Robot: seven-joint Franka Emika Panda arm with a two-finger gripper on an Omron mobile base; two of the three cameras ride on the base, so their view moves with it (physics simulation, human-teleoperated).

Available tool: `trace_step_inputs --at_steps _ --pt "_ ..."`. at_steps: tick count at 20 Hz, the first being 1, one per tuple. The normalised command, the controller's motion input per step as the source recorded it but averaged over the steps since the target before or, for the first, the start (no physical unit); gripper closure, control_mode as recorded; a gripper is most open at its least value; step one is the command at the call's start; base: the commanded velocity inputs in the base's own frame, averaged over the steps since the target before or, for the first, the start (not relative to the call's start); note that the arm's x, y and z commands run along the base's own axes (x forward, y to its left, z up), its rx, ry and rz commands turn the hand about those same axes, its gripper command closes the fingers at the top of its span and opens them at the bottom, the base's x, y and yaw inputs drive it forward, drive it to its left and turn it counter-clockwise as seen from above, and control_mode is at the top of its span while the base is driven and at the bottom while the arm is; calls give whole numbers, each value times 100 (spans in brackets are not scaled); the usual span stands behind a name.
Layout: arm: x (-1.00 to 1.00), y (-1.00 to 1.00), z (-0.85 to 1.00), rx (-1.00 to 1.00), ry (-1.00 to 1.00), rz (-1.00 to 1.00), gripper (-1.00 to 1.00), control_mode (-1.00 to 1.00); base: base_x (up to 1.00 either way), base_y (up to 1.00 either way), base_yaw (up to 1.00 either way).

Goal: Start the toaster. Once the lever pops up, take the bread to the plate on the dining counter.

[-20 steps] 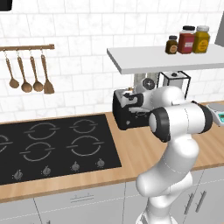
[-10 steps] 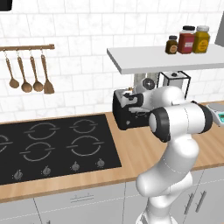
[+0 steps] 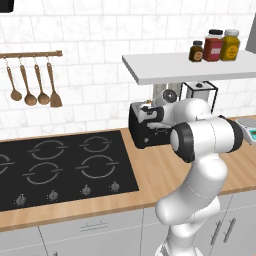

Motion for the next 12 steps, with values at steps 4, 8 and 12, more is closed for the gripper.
trace_step_inputs --at_steps 4,8,12 --pt "0 0 0 0 0 0 100 -100 0 0 0" --pt "0 0 0 0 0 0 100 -100 0 0 0" --pt "0 0 0 0 0 0 100 -100 0 0 0"
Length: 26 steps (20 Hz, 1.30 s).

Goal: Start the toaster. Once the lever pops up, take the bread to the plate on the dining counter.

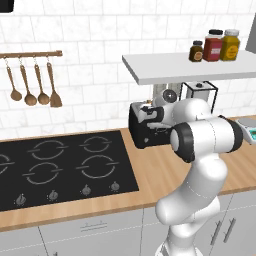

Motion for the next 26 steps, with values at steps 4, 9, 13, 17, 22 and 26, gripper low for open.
trace_step_inputs --at_steps 4,9,13,17,22,26 --pt "-1 0 3 0 -3 0 100 -100 0 0 0" --pt "-22 0 21 0 -17 0 100 -100 0 0 0" --pt "-34 0 33 0 -19 0 100 -100 0 0 0" --pt "-29 0 50 0 -16 -1 100 -100 0 0 0" --pt "-24 0 66 0 -3 0 100 -100 0 0 0" --pt "-60 -1 59 0 4 -2 100 -100 0 0 0"
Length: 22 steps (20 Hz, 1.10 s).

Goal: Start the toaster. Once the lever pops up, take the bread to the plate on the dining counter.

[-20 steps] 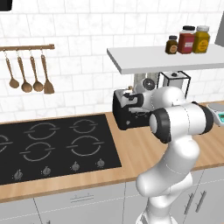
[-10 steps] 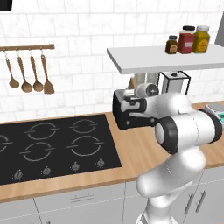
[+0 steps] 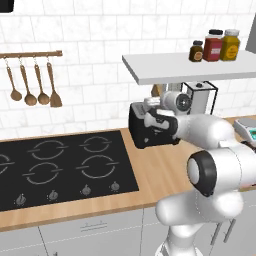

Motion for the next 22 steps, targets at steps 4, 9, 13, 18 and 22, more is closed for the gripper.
trace_step_inputs --at_steps 4,9,13,18,22 --pt "-99 -1 17 0 15 -1 100 -100 0 0 0" --pt "-96 0 17 0 18 0 100 -100 0 0 0" --pt "-88 0 30 0 15 0 100 -100 0 0 0" --pt "-91 0 29 0 17 0 100 -100 0 0 0" --pt "-98 0 7 0 15 0 100 -100 0 0 0"
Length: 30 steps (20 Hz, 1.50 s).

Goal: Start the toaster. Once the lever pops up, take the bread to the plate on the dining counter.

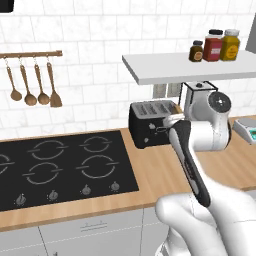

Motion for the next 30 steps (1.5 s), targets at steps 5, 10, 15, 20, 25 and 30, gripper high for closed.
trace_step_inputs --at_steps 5,10,15,20,25,30 --pt "-100 0 0 1 2 -1 100 -100 0 0 0" --pt "-81 0 23 1 0 0 100 -100 0 0 0" --pt "-38 7 35 0 0 0 100 -100 0 0 0" --pt "-8 1 9 0 -1 -2 100 -100 0 0 0" --pt "-1 0 0 0 -4 -3 100 -100 0 0 0" --pt "-6 0 0 0 -3 -5 100 -100 0 0 0"
